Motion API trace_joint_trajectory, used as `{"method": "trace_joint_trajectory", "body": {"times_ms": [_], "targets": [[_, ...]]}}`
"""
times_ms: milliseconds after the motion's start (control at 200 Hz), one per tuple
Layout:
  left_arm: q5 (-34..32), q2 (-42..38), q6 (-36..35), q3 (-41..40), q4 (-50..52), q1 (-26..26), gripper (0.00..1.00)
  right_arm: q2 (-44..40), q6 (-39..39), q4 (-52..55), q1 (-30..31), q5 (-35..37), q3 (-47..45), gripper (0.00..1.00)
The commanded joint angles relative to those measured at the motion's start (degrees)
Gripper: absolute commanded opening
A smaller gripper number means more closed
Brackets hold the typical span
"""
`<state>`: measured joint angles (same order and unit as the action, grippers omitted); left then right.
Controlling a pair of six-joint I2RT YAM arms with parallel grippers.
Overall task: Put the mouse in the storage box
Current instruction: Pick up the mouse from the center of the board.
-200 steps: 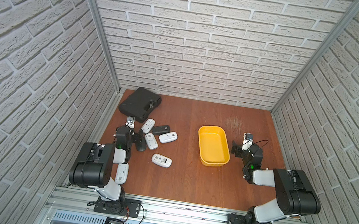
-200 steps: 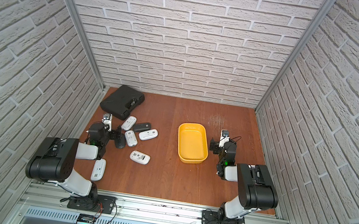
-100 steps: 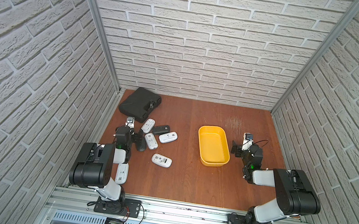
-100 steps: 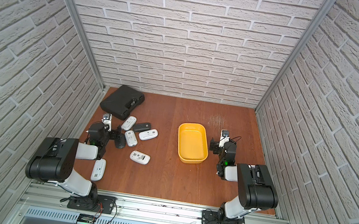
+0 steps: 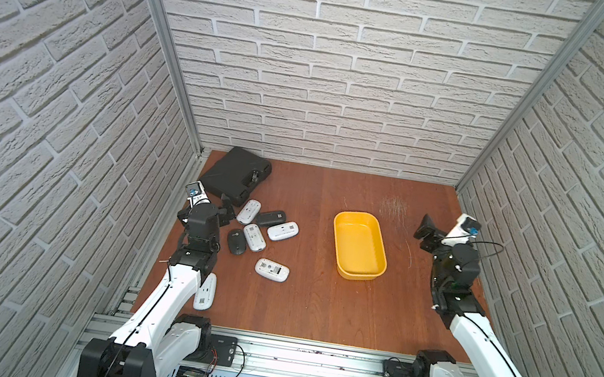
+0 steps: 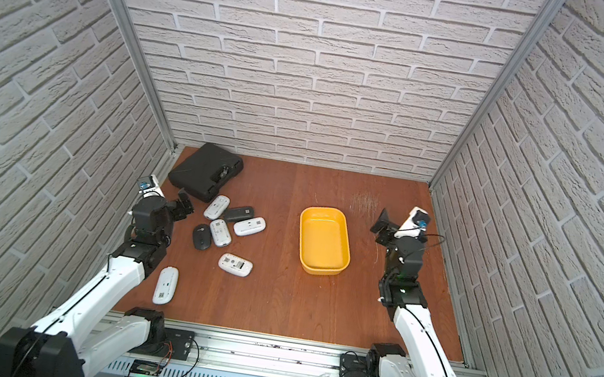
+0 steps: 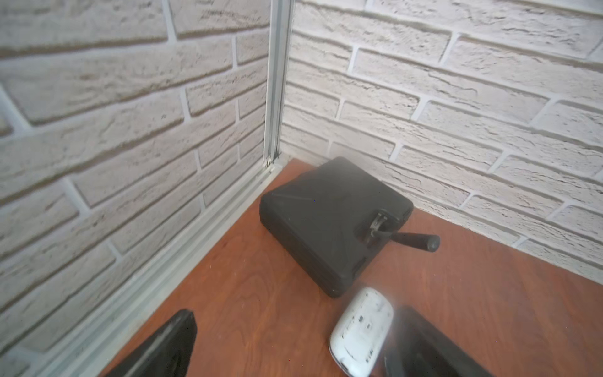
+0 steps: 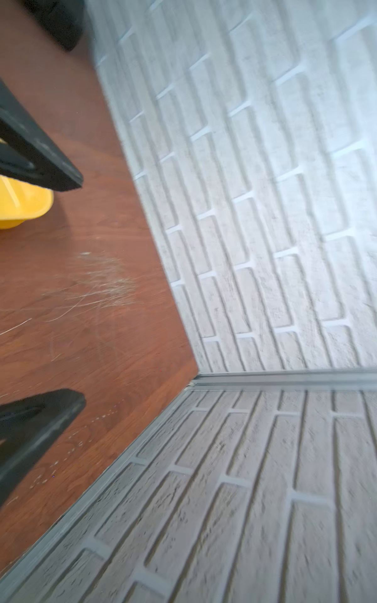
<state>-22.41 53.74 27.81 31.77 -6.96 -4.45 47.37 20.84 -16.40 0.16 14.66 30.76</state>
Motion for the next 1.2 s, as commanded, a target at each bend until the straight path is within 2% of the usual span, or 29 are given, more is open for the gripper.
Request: {"method": "trace_joint_trajectory", "body": {"times_ms": [0,130,180,230,475,685,795,1080,1190], "targets": [[8.06,0.85,10.06,4.53,14.65,0.14,0.98,-3.18,6.16,12.09,-1.04,-11.63,0.19,0.9],[10.59,9.69,11.88,14.55,31.88,0.05,0.98,-1.31,5.15,21.48,-0.63,-20.64,5.98,0.89],[12.86,12.6,11.2,16.05,34.23,-0.23,0.98,0.24,4.06,24.77,-0.28,-22.52,8.17,0.89],[12.43,14.76,11.5,16.31,35.59,-1.03,0.98,1.94,3.2,26.81,0.21,-23.59,9.49,0.89],[13.21,25.28,10.44,17.53,36.45,-2.32,0.98,6.53,2.94,27.82,2.38,-24.58,9.85,0.89],[14.65,32.02,8.33,19.25,34.51,-2.34,0.98,6.2,2.85,26.3,2.39,-23.89,7.56,0.88],[16.01,34.65,7.84,20.32,34.36,-2.08,0.95,6.74,2.8,26.55,2.47,-23.61,7.4,0.87],[12.49,36.18,8.32,19.54,35.96,-1.18,0.86,7.47,2.45,26.61,2.46,-23.59,7.13,0.87],[13.12,36.69,8.75,18.97,35.83,-0.57,0.83,7.64,2.53,26.34,2.41,-23.5,6.59,0.86]]}}
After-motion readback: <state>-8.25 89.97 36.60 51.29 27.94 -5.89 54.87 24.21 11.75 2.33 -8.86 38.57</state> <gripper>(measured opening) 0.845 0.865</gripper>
